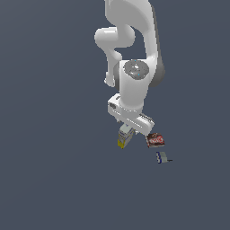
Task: Pick up a designated object from a clutter of objects.
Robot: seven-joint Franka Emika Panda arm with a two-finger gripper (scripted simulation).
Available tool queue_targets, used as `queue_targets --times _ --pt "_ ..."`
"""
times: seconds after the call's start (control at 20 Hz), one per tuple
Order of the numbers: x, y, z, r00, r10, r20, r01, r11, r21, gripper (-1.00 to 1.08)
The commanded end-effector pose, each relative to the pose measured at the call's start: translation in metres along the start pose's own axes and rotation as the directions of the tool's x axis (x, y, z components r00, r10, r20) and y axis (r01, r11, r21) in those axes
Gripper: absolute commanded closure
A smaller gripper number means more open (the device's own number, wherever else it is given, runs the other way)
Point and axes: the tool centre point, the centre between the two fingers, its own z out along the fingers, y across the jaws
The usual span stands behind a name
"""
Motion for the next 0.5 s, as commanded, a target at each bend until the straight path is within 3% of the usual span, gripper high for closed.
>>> queue_targets --times 0.0,0.05,0.45 --pt "0.0004 -0.0006 0.0026 1.0 0.0 -0.001 0.0 1.0 0.001 -0.92" --pt "0.0004 -0.0006 0.0026 1.0 0.0 -0.001 0.0 1.0 0.001 1.08" --pt "0.0004 -0.0006 0.0026 1.0 0.0 -0.001 0.0 1.0 0.001 1.08"
